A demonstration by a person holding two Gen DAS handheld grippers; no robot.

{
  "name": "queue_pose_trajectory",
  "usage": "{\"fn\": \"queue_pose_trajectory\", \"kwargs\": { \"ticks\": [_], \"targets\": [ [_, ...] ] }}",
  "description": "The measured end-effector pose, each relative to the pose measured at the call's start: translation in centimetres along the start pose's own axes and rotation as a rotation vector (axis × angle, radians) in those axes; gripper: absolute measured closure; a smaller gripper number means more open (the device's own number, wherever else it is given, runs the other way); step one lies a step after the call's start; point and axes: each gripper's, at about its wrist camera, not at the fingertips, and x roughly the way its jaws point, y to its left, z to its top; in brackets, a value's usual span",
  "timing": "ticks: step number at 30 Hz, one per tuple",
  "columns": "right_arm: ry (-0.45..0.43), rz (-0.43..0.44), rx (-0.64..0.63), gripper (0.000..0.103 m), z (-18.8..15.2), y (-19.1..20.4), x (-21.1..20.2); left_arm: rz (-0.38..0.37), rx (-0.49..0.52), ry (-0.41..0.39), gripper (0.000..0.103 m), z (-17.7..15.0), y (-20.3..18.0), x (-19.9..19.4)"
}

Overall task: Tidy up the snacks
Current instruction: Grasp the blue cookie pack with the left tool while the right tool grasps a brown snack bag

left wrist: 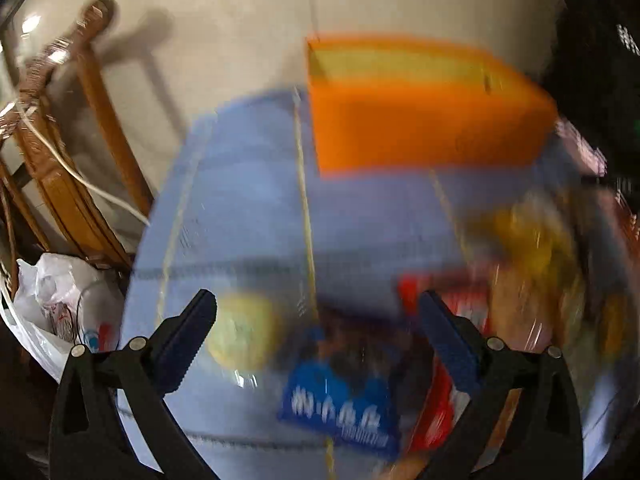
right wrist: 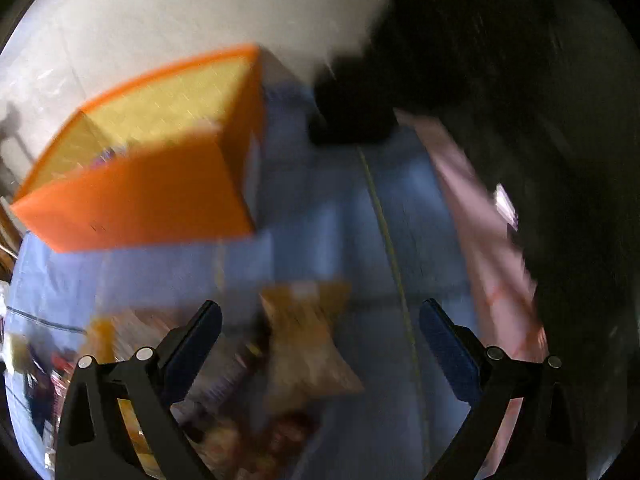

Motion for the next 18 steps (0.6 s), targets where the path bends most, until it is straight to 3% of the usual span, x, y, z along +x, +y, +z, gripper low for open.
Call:
{"fn": "queue_pose_trajectory", "kwargs": {
  "ticks": [2,4,7,9,10,15,16,17,18],
  "targets": [
    [0.022,0.063,0.068,0.004,-1.3,-0.9,1.6,-0.01,0.023,0.065,0.004,-1.4,-0.3,1.6],
    [0.029,0.071,0.093,0.004,-2.0,-1.0,3.0,-0.043,0.05,0.123,0.004,-2.5,-0.8,3.0],
    [0.056,0.094,0.104,0.004,-2.1,-0.8,4.7,0.028,0.205,0.072,0.004,-4.1,-2.5,3.7],
    [0.051,0.115,0.127,0.004,-1.6,-1.0,5.3,0.118,0.344,0.068,0.004,-5.1,-3.9,4.4],
    [0.053,0.102,0.126,0.004,-1.3,-0.9,5.5,0.098,0.387,0.002,0.004,-5.4,-4.0,4.0],
    [0.078,0.094,0.014,0.006,-2.1,1.3,5.7,0.021,0.309,0.01,0.004,-5.0,-3.1,4.1],
    [0.078,0.101,0.015,0.019,-2.4,1.5,5.5,-0.017,0.303,0.023,0.006,-5.1,-3.1,4.2],
    [0.085,0.13,0.032,0.029,-2.6,1.4,4.8,-0.072,0.297,0.057,0.034,-5.0,-2.7,4.5],
    [0.1,0.164,0.05,0.043,-2.6,1.6,4.4,-0.19,0.187,0.105,0.047,-4.6,-1.7,4.4]
  ]
}}
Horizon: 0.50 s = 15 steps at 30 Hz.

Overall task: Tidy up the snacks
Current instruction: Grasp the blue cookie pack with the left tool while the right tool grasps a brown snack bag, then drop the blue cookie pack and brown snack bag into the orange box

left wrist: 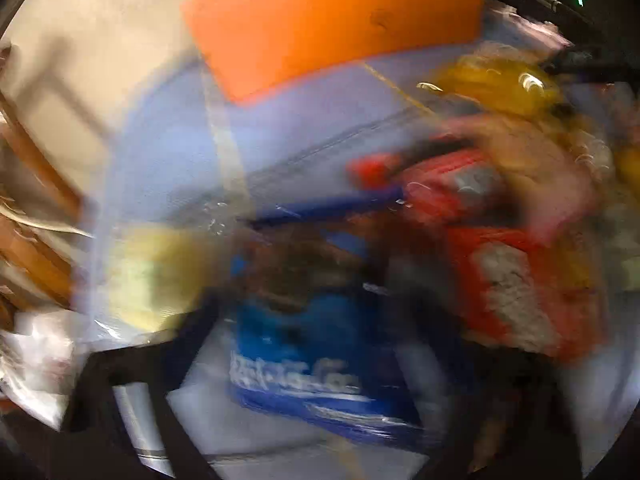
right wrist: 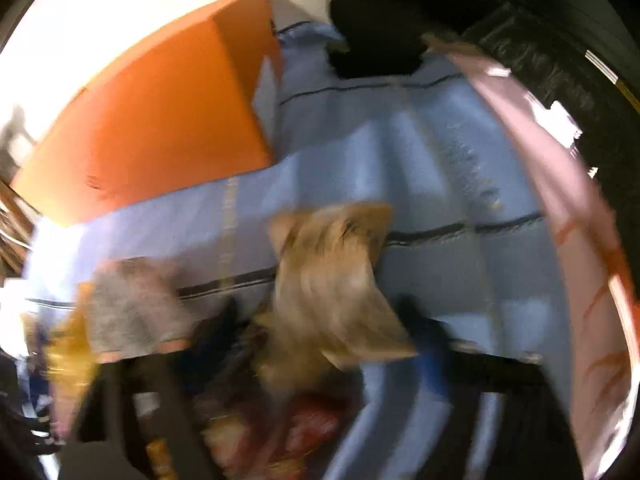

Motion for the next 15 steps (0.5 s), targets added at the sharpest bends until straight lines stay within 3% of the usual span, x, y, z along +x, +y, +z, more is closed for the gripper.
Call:
{"fn": "queue_pose_trajectory", "kwargs": {
  "ticks": [1,3,5,8,10,15],
  "targets": [
    [0.011,-0.047,-0.018,0.053,-0.1,0.8,-0.5,-0.04,-0.058,0.009,0.047,-0.1,0.4,0.1],
    [-0.01,-0.078,-0.088,0.064,-0.7,2.3,-1.5,-0.043,-0.084,-0.006,0.05,-0.5,0.7,0.0],
    [-0.01,-0.079,-0.094,0.066,-1.3,2.8,-2.2,-0.008,-0.04,-0.001,0.052,-0.7,-0.1,-0.2],
    [-0.037,-0.039,-0.035,0.068,-2.2,2.3,-4.2,-0.079,-0.097,-0.008,0.053,-0.4,0.1,-1.3],
    [-0.072,-0.038,-0.025,0.068,-2.4,2.2,-6.1,-0.131,-0.14,-0.059,0.053,0.2,0.6,-2.8],
    [-0.163,0.039,0.024,0.068,-0.5,2.0,-10.4,-0.136,-0.11,-0.156,0.053,3.8,0.6,-6.3]
  ]
}}
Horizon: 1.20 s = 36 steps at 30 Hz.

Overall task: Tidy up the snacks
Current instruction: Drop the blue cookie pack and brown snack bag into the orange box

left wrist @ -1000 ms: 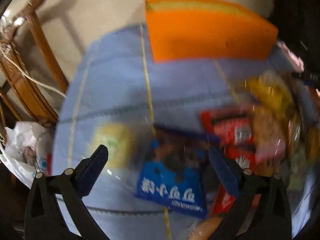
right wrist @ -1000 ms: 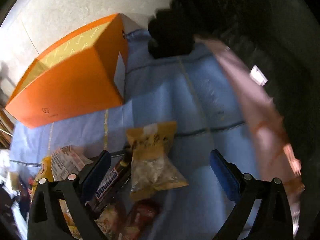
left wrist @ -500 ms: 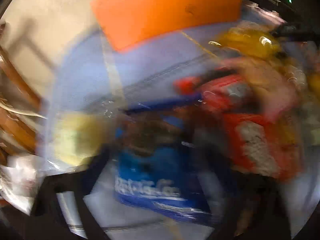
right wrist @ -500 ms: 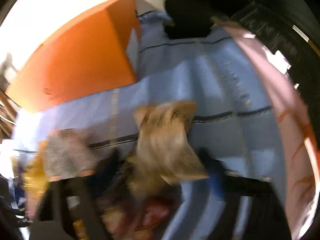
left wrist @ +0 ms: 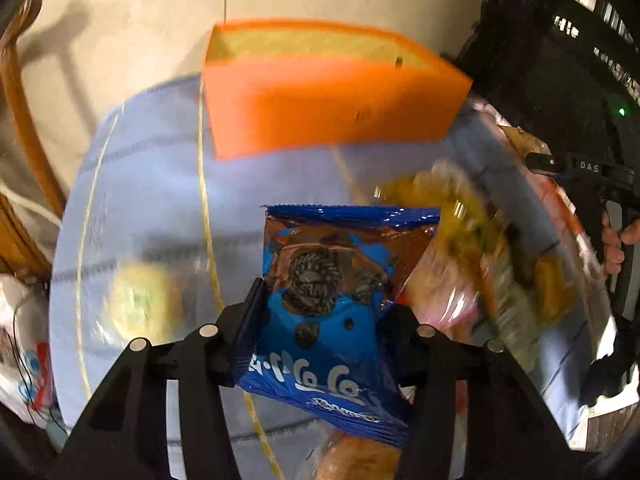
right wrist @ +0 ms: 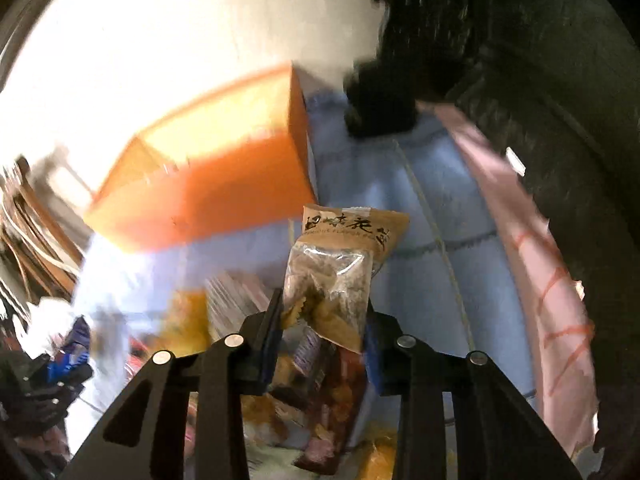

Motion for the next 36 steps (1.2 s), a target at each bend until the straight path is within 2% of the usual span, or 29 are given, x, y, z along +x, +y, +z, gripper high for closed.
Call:
{"fn": "queue_pose_trajectory", "kwargs": {
  "ticks": [3,6,8,11,13,15,16,17,18,20,22,24,26,30,31,33,34,36],
  "targets": [
    [-0.096,0.071,0.001,0.068,4.2,1.2,-1.7,-0.018,-0.01,-0.07,0.053,4.5,0.7,-0.8],
    [-0.146,0.15,0.012,0.068,8.3,2.4,-1.7,0.06,-0.007,-0.146,0.053,10.2,1.1,-0.6],
    [-0.153,0.174,0.01,0.068,11.5,3.7,-0.6,0.101,-0.044,-0.159,0.053,14.7,2.2,0.2],
    [-0.147,0.167,-0.017,0.068,15.5,6.0,1.1,0.126,-0.085,-0.176,0.053,20.4,3.8,1.4],
    [-0.139,0.156,-0.034,0.068,16.9,7.2,1.8,0.17,-0.085,-0.188,0.053,22.6,3.7,2.0],
    [-0.138,0.151,-0.058,0.067,17.6,8.0,2.0,0.171,-0.065,-0.193,0.052,23.8,3.4,2.2],
    [-0.135,0.142,-0.082,0.055,17.9,8.4,2.2,0.185,-0.06,-0.2,0.049,24.1,3.3,2.2],
    [-0.139,0.13,-0.095,0.042,18.1,8.7,2.3,0.197,-0.056,-0.208,0.021,24.0,3.1,1.9],
    [-0.148,0.12,-0.098,0.005,17.7,8.7,1.9,0.225,-0.055,-0.234,0.004,23.7,2.9,1.5],
    [-0.185,0.102,-0.106,0.004,17.1,8.9,0.7,0.254,-0.03,-0.314,0.004,23.0,2.6,0.4],
    [-0.186,0.112,-0.125,0.004,16.3,8.7,0.0,0.268,0.003,-0.299,0.004,22.4,2.9,0.0],
    [-0.17,0.111,-0.136,0.004,15.5,8.9,-0.6,0.267,-0.009,-0.283,0.004,21.2,3.7,-0.7],
    [-0.135,0.136,-0.203,0.004,13.0,8.9,-1.2,0.248,-0.018,-0.265,0.004,18.4,4.5,-1.5],
    [-0.014,0.074,-0.484,0.004,4.5,9.8,0.4,0.333,0.023,-0.201,0.004,11.0,6.5,-1.9],
    [0.011,0.053,-0.522,0.004,2.9,9.8,1.2,0.347,0.045,-0.161,0.004,8.1,7.2,-1.4],
    [0.073,0.015,-0.544,0.004,-0.1,9.2,3.8,0.345,0.085,-0.123,0.004,4.7,8.3,-0.8],
    [0.1,0.005,-0.53,0.004,-0.8,8.8,4.9,0.36,0.097,-0.086,0.004,2.6,9.1,-0.1],
    [0.128,-0.033,-0.492,0.004,-1.8,7.8,7.0,0.346,0.093,-0.032,0.004,0.4,10.3,1.0]
  ]
}}
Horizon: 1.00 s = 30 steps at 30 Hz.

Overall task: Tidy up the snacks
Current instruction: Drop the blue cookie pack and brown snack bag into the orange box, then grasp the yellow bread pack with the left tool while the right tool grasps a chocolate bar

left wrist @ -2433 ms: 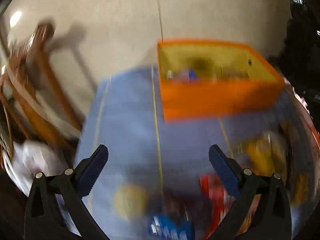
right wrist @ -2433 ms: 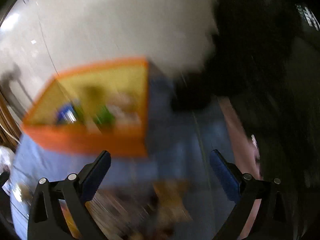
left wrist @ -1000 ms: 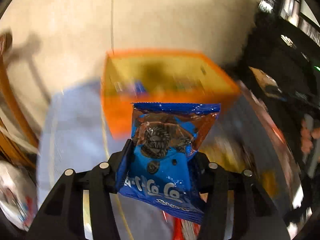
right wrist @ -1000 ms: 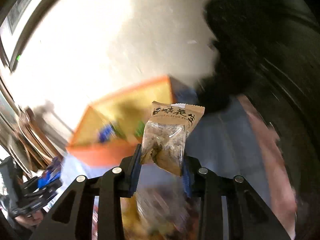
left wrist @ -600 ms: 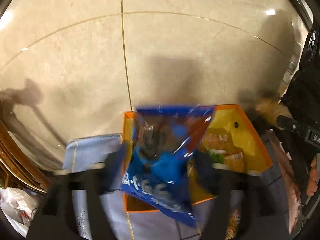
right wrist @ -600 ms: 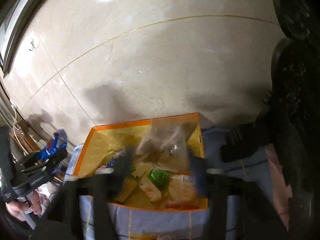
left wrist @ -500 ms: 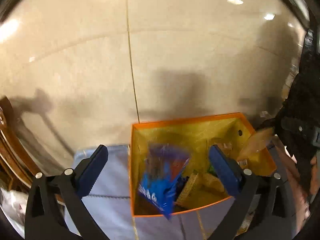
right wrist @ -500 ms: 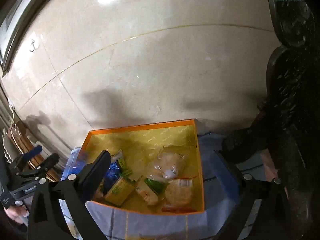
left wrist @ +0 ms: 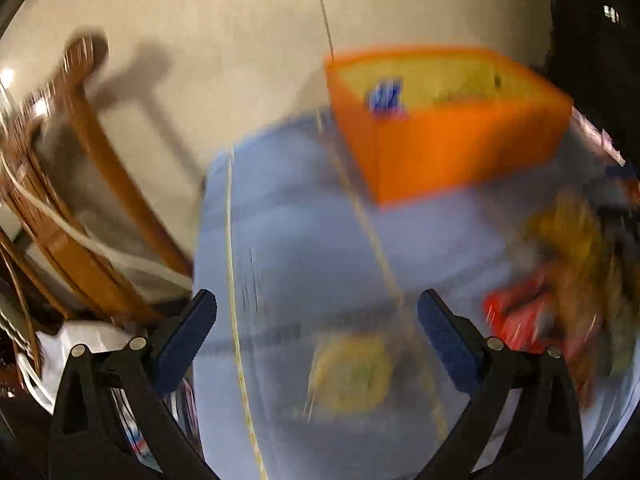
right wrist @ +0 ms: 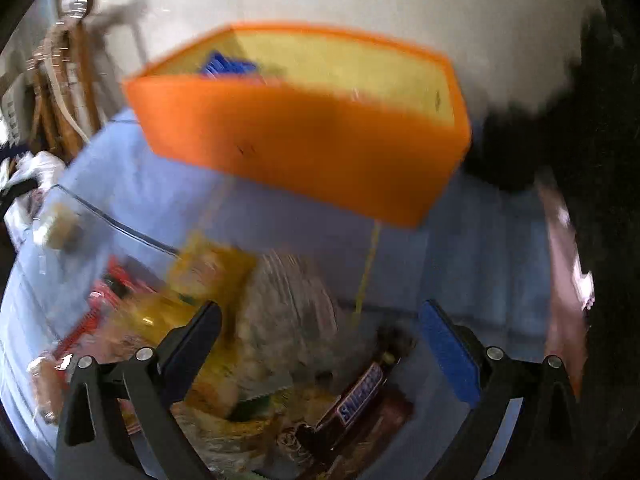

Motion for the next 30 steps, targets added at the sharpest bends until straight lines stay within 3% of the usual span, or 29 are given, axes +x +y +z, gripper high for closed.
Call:
{"fn": "queue_pose_trajectory", "kwargs": {
  "ticks": [5,9,10,11,13,15,17,19,22,26,30],
  "targets": [
    [0.002,-0.031,-0.081,0.004,0.1,0.8,2.4,-0.067,0.006,0.071,0.004,-3.5,0.6,2.8],
    [0.027,-0.012,-0.098,0.006,0.7,1.5,4.2,-0.045,0.108,0.199,0.004,-4.6,-0.8,6.2],
    [0.04,0.016,-0.071,0.034,0.7,1.5,4.7,-0.055,0.085,0.171,0.004,-4.8,-0.8,6.0],
    [0.052,0.05,-0.029,0.049,0.7,1.3,4.9,-0.086,0.047,0.179,0.014,-4.9,-0.5,6.1],
    [0.042,0.038,0.016,0.054,0.6,1.1,4.5,-0.212,-0.077,0.201,0.046,-4.7,0.4,6.0],
    [0.01,0.063,0.024,0.054,0.3,1.4,3.4,-0.277,-0.086,0.182,0.048,-4.0,0.2,4.6],
    [-0.02,0.059,0.023,0.054,0.1,1.6,1.9,-0.231,-0.035,0.143,0.048,-3.6,-1.1,3.4],
    [-0.062,0.086,0.065,0.054,0.5,1.2,-0.7,-0.24,-0.032,0.162,0.049,-2.8,-1.9,2.8],
    [-0.127,0.081,0.105,0.054,2.1,-0.1,-4.1,-0.272,-0.077,0.146,0.049,0.3,-2.1,1.0],
    [-0.191,0.014,0.19,0.054,6.5,-3.3,-7.3,-0.217,-0.134,0.048,0.048,7.2,-1.8,-2.1],
    [-0.214,0.025,0.292,0.054,11.8,-6.1,-8.3,-0.158,-0.188,-0.051,0.048,15.4,-2.2,-3.4]
  ]
}}
